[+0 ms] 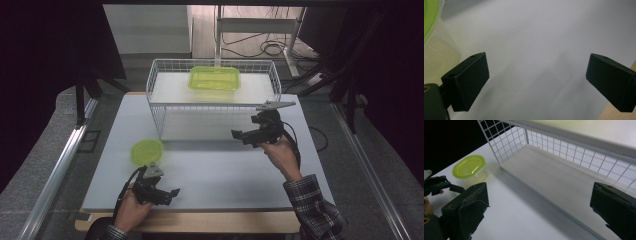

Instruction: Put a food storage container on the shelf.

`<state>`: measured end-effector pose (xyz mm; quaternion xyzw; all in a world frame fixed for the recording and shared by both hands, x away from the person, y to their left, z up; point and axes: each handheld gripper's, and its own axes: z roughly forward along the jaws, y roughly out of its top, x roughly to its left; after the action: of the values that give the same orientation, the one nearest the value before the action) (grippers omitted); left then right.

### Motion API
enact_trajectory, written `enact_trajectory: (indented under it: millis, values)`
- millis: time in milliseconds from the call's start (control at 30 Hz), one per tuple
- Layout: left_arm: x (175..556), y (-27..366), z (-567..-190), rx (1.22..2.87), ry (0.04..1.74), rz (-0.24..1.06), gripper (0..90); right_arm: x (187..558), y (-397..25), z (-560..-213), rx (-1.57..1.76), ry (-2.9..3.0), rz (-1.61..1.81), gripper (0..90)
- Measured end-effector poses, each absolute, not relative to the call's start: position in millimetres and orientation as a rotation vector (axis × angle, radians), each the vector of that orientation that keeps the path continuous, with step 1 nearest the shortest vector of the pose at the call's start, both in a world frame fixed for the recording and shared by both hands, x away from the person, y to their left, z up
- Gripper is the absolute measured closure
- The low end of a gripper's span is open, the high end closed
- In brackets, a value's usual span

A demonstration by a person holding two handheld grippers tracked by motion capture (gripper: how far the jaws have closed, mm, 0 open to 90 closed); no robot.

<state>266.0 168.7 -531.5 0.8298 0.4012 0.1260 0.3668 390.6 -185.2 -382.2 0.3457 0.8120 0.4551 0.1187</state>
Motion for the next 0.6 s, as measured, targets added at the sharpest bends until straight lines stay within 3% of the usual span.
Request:
enact_trajectory:
  millis: [600]
  values:
    - [265, 169, -531, 2.129, 1.028, 0.332, 4.4, 354, -204, -422, 1.03, 2.335, 1.321, 0.2]
